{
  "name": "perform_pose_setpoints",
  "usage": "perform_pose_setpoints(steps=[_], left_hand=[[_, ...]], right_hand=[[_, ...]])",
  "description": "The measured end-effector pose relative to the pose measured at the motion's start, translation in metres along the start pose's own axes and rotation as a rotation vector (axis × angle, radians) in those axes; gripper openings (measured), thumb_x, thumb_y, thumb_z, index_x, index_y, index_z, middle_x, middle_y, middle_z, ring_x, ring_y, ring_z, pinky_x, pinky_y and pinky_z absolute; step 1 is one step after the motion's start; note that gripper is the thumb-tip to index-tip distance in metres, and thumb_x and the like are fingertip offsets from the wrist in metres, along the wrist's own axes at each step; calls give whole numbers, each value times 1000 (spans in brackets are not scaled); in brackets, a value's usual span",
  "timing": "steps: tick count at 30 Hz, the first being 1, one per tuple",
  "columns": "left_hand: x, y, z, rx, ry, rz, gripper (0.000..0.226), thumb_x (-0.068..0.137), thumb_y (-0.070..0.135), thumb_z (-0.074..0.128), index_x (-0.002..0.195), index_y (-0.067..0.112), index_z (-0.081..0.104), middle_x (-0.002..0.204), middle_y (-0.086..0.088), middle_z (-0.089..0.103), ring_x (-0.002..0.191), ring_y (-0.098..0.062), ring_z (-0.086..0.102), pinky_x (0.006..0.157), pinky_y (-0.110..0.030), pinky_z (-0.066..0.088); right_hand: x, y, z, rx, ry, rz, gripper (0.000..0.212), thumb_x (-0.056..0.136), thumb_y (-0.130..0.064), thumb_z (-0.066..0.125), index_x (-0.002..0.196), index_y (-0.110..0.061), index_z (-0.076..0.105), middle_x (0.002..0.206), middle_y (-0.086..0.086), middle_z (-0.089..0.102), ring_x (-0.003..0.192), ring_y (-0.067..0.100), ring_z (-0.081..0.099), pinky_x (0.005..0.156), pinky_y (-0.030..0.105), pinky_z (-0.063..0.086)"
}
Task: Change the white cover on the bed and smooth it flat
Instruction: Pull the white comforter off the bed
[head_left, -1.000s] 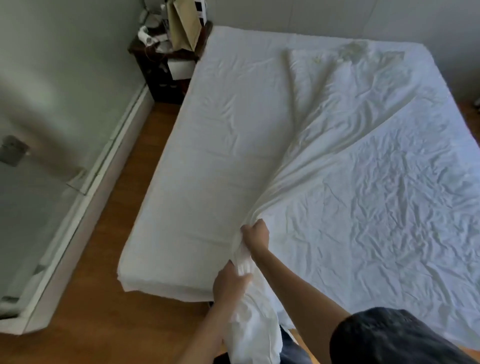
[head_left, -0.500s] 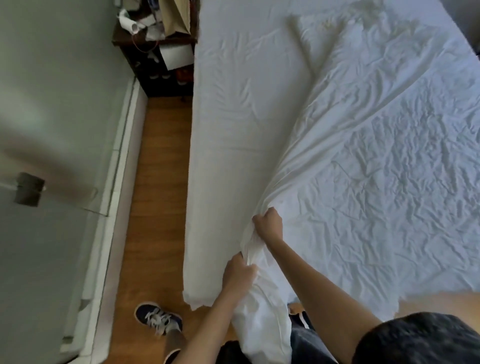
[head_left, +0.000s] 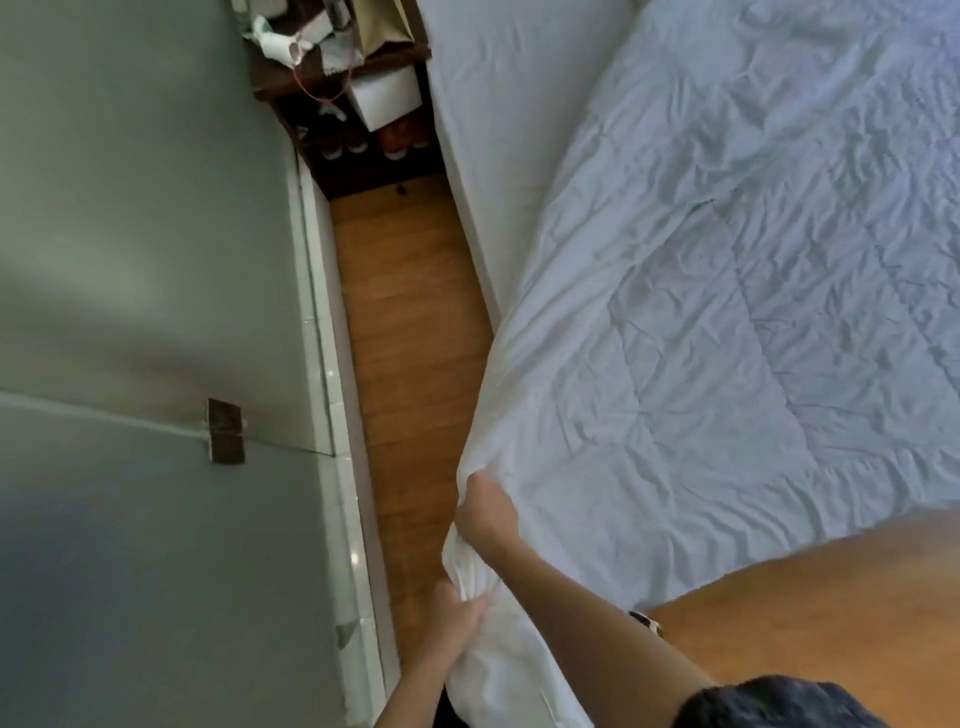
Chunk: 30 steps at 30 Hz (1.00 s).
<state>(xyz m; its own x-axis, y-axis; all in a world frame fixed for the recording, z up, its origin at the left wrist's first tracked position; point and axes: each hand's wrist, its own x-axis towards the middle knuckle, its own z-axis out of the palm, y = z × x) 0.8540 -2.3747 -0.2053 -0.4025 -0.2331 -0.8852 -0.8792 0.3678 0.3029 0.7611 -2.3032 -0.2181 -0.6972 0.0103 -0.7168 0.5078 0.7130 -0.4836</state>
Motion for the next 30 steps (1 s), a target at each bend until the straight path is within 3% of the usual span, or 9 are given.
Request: perform_pose_setpoints(steps=[2,3,4,5,7,11,20,24,30], left_hand=[[21,-27,4,177,65,0,25,80,34,68,92,16,57,84,-2,63,76,-14,62,70,-21,49],[38,-43,10,325,96,23,51,74,46,66,113,15,57,104,-3,65,96,-18,63,87,-26,50],[57,-56,15,457,125,36,72,71,54,60,133,19,46,126,-2,59,117,-21,56,102,-32,43],[78,-70,19,505,116,42,80,72,56,54,143,24,33,139,-1,50,127,-22,48,108,-37,38],[78,-67,17,594,120,67,78,77,55,47,145,24,25,141,-4,48,127,-24,47,106,-39,39],[47,-22,2,705,104,188,75,90,45,55,151,20,21,149,-6,38,135,-25,39,109,-35,34],[45,25,4,755,73,334,61,95,38,53,148,18,31,146,-4,41,133,-23,39,104,-33,38],[65,49,-18,816,34,408,57,94,40,52,145,19,37,141,-2,45,129,-20,44,100,-32,42],[127,132,-93,1030,-4,539,56,97,36,47,147,17,32,144,-5,40,133,-23,38,107,-34,36]], right_hand=[[-1,5,17,-107,-109,10,36,95,-8,45,131,-10,40,125,10,53,115,27,55,87,26,43],[-2,10,22,-146,-168,12,38,95,-11,46,133,-11,39,127,11,51,117,29,53,91,30,45],[-4,15,26,-162,-217,11,44,96,-17,49,138,-12,36,131,13,49,119,31,52,95,34,46],[-6,19,28,-162,-248,11,51,96,-25,51,142,-13,32,135,13,46,121,31,51,96,36,45],[-9,27,28,-149,-241,14,60,96,-37,53,146,-15,30,140,12,44,124,31,48,97,37,44],[-7,47,15,-132,-170,46,60,94,-42,51,144,-14,34,140,12,44,125,31,47,100,41,44],[-6,74,-36,-32,-61,138,53,95,-40,48,141,-15,39,138,9,47,124,26,49,102,37,43],[12,63,-50,-21,-63,184,49,97,-38,47,140,-14,42,139,6,49,125,23,49,103,34,42],[80,-1,-75,4,38,252,52,98,-39,46,142,-12,41,139,6,51,123,22,52,100,33,44]])
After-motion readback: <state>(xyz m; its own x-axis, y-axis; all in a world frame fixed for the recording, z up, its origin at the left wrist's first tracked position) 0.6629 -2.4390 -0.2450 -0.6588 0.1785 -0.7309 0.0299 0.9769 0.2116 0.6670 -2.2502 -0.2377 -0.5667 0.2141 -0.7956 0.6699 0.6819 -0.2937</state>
